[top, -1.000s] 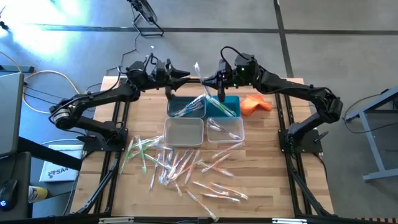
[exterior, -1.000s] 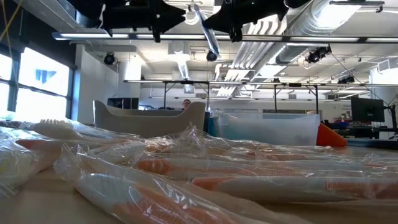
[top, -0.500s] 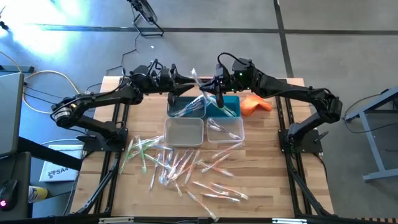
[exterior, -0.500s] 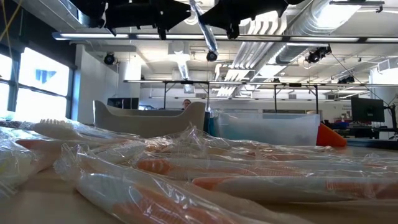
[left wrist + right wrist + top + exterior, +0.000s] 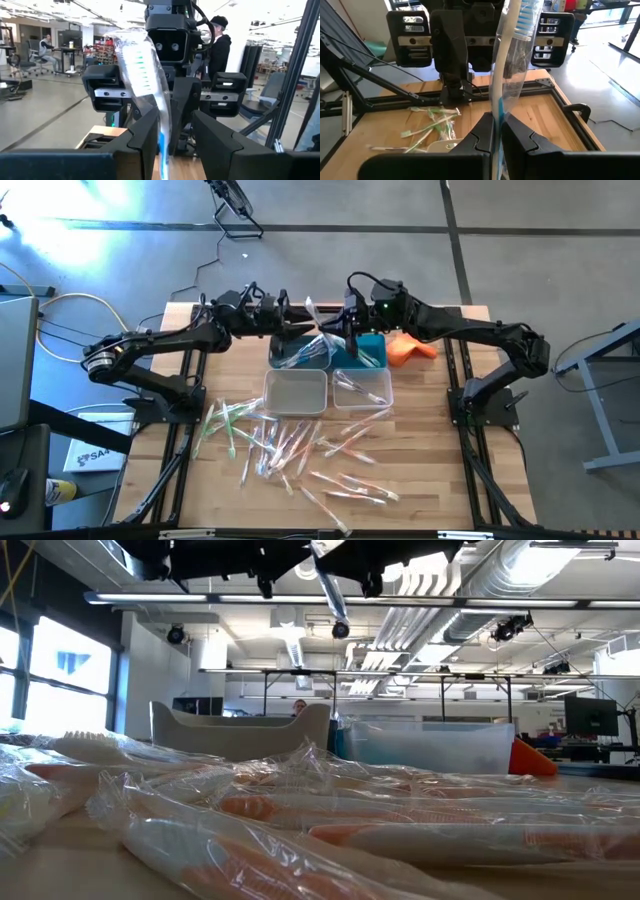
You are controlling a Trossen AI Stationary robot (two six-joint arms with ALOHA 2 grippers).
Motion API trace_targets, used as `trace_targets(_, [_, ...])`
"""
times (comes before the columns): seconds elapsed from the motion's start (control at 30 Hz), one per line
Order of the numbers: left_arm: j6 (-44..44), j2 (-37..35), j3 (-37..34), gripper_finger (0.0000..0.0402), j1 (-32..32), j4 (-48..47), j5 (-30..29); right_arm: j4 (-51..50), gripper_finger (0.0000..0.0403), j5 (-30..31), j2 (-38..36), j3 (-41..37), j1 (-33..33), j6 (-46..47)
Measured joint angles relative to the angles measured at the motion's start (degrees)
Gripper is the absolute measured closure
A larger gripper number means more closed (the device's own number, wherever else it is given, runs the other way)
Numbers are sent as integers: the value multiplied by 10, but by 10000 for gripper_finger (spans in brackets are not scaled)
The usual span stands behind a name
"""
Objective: Pick & Place Toothbrushes
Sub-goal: Put the blue toothbrush into the dark blue bin
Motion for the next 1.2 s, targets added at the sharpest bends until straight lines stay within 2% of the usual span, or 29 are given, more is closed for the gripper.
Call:
trace_targets(0.43, [0,0,0,280,0,0,-2,0,389,13,0,0,15,5])
trace_targets(0.73, [-12,0,0,284,0,0,-3,3,389,45,0,0,17,5])
trace_targets(1.2, [-13,0,0,387,1,-8,-3,37,389,37,27,1,18,15])
